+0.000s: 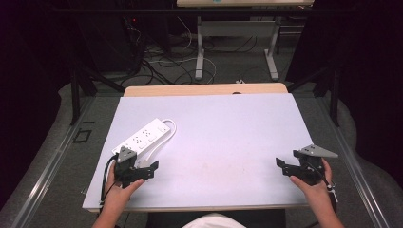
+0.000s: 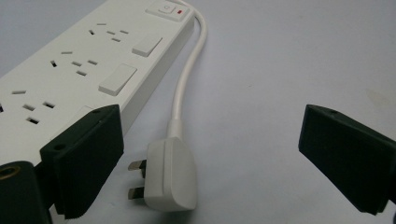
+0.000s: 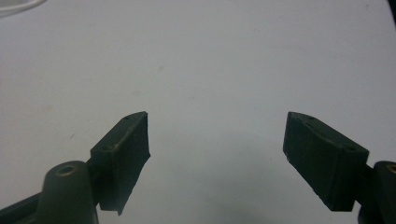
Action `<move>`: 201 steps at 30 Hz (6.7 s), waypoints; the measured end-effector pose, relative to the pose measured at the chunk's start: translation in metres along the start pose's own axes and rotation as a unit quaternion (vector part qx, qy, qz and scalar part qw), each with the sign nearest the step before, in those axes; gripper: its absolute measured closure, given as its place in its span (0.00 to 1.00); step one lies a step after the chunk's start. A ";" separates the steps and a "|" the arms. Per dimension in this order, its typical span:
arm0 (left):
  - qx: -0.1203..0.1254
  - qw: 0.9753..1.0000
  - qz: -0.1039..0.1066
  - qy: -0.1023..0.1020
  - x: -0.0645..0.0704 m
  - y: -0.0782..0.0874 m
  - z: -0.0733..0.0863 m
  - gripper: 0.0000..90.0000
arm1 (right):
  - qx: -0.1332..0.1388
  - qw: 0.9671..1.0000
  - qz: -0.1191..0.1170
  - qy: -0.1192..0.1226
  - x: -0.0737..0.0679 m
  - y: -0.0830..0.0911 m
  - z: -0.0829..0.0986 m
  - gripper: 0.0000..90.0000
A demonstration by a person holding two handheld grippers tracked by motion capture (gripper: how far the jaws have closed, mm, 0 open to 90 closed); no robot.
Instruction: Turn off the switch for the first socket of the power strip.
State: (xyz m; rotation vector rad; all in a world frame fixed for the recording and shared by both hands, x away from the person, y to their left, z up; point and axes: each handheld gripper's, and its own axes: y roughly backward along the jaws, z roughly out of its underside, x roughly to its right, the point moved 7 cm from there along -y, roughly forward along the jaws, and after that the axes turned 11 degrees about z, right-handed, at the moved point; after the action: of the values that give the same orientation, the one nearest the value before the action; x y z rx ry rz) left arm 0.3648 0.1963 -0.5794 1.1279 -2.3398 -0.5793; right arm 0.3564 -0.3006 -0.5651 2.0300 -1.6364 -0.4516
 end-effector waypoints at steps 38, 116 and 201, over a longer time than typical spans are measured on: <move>-0.006 1.000 -0.002 -0.018 0.003 0.027 -0.045 0.21 | -0.067 0.997 -0.022 -0.007 -0.005 -0.001 0.008 0.26; -0.101 0.994 -0.039 0.023 -0.045 0.007 -0.108 0.74 | -0.067 0.997 -0.038 -0.012 -0.012 -0.006 0.011 0.26; -0.227 0.968 -0.051 0.091 -0.068 -0.067 -0.078 1.00 | -0.070 0.997 -0.040 -0.012 -0.009 -0.007 0.012 0.26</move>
State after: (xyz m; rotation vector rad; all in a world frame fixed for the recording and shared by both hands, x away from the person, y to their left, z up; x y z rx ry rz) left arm 0.4877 0.1995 -0.5709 1.0351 -1.8718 -0.9478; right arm 0.3535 -0.2926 -0.5788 1.9969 -1.4982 -0.6041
